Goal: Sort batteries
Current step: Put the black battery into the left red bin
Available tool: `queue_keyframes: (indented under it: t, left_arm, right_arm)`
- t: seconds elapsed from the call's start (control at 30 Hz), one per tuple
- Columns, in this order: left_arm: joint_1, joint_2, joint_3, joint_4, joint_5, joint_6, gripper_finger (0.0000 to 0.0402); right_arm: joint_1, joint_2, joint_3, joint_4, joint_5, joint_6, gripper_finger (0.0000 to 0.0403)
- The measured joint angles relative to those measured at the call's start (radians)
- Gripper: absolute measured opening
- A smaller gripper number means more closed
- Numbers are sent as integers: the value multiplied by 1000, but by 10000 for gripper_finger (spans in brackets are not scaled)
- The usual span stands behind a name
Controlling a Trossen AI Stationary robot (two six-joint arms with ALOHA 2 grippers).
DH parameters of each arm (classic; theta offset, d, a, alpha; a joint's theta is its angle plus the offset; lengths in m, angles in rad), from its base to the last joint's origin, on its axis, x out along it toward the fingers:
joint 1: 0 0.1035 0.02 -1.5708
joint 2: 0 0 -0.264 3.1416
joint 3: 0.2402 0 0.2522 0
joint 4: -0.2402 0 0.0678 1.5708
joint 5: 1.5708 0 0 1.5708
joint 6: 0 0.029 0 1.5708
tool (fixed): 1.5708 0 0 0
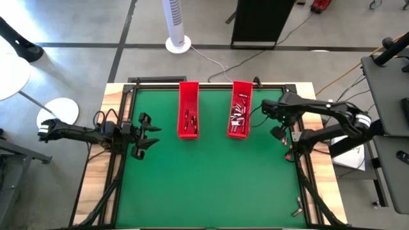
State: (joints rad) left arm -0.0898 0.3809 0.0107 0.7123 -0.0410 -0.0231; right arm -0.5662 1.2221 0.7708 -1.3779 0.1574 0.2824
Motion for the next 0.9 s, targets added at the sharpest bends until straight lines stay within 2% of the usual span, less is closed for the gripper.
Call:
queue_keyframes:
  t: [0.1, 0.2, 0.4, 0.67, 0.9]
  left_arm:
    - [0, 0, 0, -5, 0, 0, 180]
    - [0, 0, 0, -5, -1, 0, 180]
    - [0, 0, 2, -7, -4, 0, 180]
    - [0, 1, 82, -153, -4, -3, 180]
    - [0, 24, 106, -178, -4, 44, 180]
  right_arm:
    - [5, 59, -1, 5, -5, -63, 343]
    - [14, 110, -1, 7, -55, -92, 340]
    - [48, 196, -1, 10, -82, -98, 340]
    - [78, 259, 6, 13, -87, -101, 352]
    - [-3, 258, 79, 17, -90, -123, 354]
